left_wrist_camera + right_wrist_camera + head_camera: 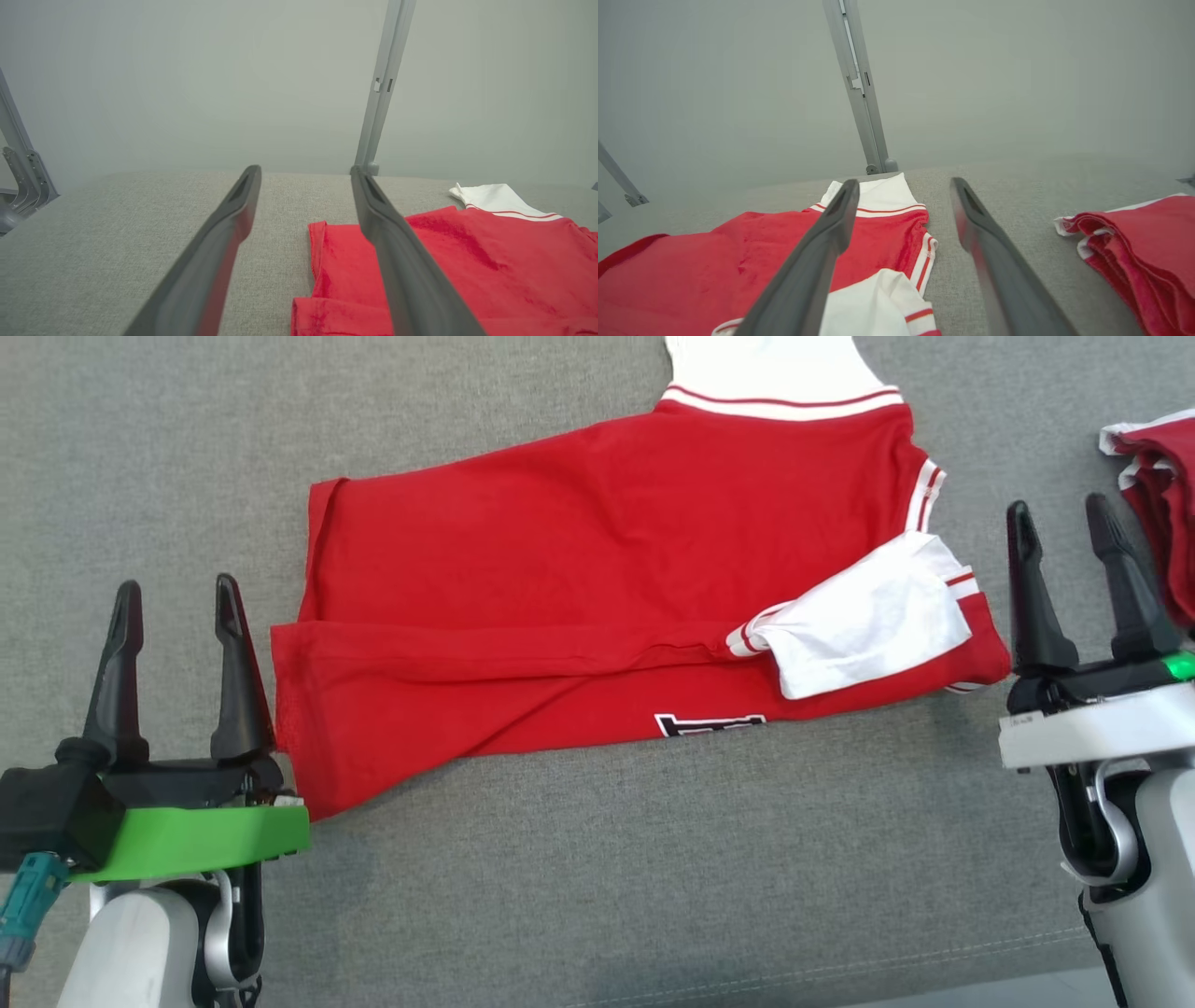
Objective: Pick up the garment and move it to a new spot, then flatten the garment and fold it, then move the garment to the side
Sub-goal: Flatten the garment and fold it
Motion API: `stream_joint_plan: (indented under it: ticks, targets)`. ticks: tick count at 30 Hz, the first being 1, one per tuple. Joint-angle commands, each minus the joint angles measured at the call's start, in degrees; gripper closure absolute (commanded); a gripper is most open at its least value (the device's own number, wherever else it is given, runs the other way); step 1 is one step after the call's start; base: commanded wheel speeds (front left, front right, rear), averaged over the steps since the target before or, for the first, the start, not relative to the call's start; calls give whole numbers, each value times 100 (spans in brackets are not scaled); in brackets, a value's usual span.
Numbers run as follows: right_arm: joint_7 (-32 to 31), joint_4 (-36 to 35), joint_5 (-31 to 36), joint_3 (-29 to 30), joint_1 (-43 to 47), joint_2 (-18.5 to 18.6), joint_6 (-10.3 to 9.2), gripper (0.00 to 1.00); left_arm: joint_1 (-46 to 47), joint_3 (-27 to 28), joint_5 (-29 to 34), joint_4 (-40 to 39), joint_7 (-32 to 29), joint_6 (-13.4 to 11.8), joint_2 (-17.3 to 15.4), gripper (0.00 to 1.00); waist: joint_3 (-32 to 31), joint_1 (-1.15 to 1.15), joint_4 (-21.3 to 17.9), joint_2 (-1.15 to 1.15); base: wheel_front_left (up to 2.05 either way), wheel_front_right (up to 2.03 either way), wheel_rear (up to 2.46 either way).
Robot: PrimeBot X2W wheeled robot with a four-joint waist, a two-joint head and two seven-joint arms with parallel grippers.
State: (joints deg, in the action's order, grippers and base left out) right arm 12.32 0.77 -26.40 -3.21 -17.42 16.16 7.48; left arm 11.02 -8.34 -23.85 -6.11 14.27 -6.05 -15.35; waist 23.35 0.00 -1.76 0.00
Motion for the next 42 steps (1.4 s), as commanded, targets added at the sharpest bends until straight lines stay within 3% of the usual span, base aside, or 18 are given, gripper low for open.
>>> stream_joint_plan:
  ticks: [1, 9, 23, 33, 42]
  targets:
    - [120, -42, 213, 96, 140, -58, 2, 0, 83, 41, 163, -24, 51, -19, -6, 0, -198, 0, -39, 0, 0, 0, 0]
    - [282, -125, 838, 318, 684, -384, 1, 0, -190, 134, 512, 24, 92, 31, 41, 0, -455, 0, -112, 0, 0, 0, 0]
    - [290, -56, 822, 197, 725, -449, 1, 0, -323, 121, 591, 325, 88, 263, 77, 0, -496, 0, -131, 0, 0, 0, 0]
    - [287, 802, 632, 168, 974, -602, 1, 0, -644, -61, 156, 1143, -150, 468, 271, 0, -308, 0, -142, 0, 0, 0, 0]
    - [288, 1474, 389, -89, 575, -610, 1, 0, -493, 58, -388, 1929, -334, 666, 428, 0, -85, 0, -183, 0, 0, 0, 0]
